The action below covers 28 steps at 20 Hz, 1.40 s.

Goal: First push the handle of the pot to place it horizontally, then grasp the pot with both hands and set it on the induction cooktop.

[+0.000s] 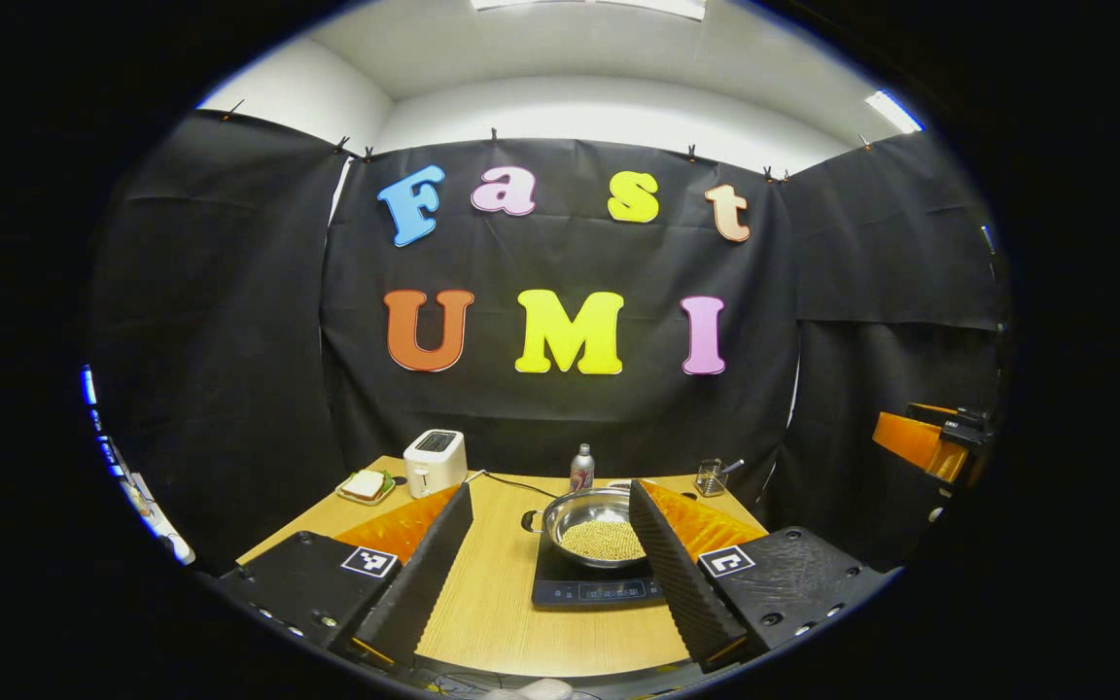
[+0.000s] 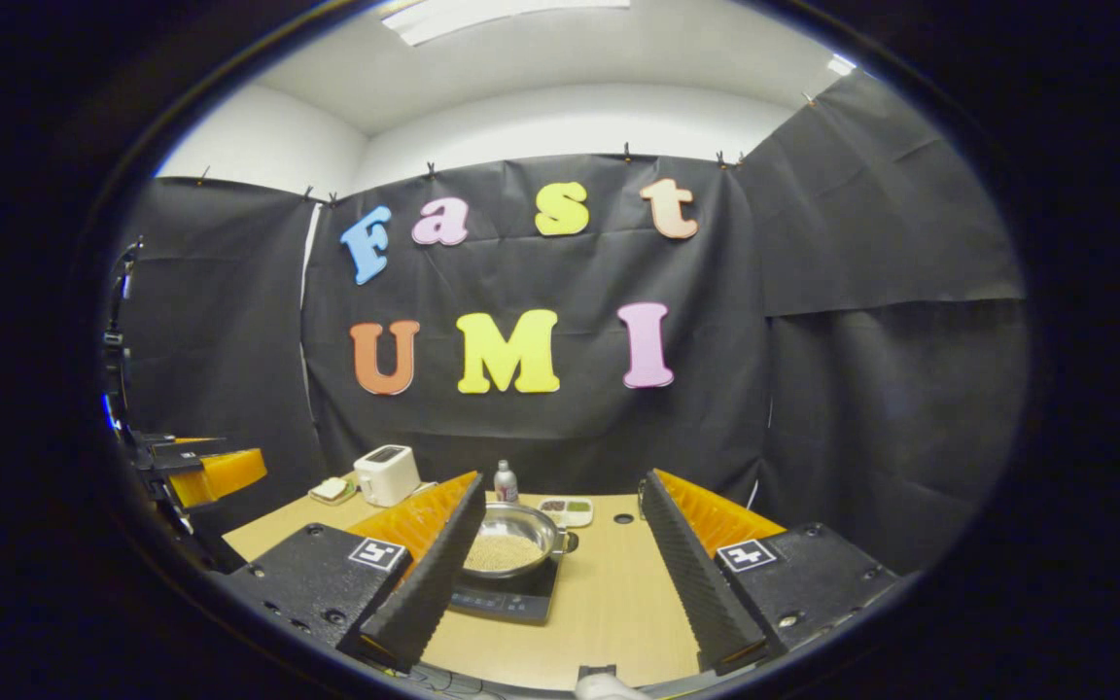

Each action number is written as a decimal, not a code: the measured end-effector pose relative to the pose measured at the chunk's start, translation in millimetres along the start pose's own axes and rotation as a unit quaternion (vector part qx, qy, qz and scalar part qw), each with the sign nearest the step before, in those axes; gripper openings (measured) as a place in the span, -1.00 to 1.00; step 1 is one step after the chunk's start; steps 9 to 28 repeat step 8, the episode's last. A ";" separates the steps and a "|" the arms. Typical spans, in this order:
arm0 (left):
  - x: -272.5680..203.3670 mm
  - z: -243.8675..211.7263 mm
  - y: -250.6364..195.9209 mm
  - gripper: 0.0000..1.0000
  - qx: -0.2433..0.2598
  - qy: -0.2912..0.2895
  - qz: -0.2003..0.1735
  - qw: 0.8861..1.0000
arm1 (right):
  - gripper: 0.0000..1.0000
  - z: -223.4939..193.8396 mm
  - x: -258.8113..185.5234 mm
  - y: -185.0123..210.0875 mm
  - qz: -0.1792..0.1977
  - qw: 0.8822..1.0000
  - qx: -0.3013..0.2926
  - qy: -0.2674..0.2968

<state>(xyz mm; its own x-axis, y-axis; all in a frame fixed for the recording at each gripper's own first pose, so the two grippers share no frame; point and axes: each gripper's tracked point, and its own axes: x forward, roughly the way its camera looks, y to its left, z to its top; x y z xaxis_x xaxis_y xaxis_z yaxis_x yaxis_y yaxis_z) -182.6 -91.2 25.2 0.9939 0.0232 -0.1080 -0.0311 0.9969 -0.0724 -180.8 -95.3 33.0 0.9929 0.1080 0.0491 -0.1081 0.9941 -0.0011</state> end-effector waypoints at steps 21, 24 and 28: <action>-1.1 9.2 0.8 0.94 0.002 -0.013 0.003 1.000 | 1.00 3.6 -0.2 7.6 0.013 1.000 -0.006 -0.003; -1.1 9.2 0.8 0.94 0.002 -0.013 0.003 1.000 | 1.00 3.6 -0.2 7.6 0.013 1.000 -0.006 -0.003; -1.1 9.2 0.8 0.94 0.002 -0.013 0.003 1.000 | 1.00 3.6 -0.2 7.6 0.013 1.000 -0.006 -0.003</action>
